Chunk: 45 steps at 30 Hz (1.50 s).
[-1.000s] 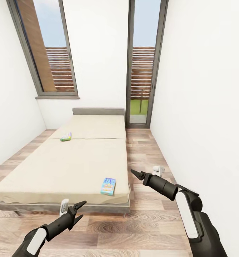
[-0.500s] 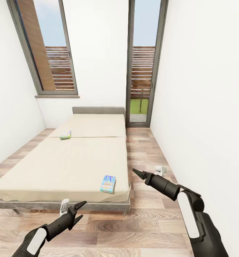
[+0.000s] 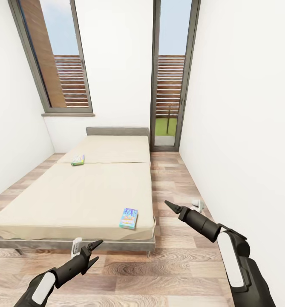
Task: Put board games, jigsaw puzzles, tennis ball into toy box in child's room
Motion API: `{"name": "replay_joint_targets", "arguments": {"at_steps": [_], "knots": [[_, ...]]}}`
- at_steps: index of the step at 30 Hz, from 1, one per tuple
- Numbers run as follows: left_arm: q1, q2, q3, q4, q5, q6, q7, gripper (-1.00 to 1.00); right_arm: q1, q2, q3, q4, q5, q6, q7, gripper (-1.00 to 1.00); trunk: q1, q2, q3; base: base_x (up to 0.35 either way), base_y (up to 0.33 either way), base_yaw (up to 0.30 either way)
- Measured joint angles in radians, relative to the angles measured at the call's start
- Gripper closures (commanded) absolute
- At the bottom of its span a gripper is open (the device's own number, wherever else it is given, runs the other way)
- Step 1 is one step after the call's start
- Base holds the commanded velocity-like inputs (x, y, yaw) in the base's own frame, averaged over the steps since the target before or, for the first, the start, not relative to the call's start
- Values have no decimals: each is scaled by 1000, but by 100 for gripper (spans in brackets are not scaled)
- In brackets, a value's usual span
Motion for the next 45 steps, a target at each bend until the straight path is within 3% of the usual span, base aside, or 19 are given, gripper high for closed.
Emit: {"name": "replay_joint_targets", "arguments": {"at_steps": [30,45], "knots": [[0,2,4,0,5,0,0,-100,1,2,-6,1,-4,3,-8,-100,0,0,0,30,82,-1],[0,3,4,0,6,1,-1,-100,1,2,-7,6,-3,3,-8,-100,0,0,14,0,7,-163]]}}
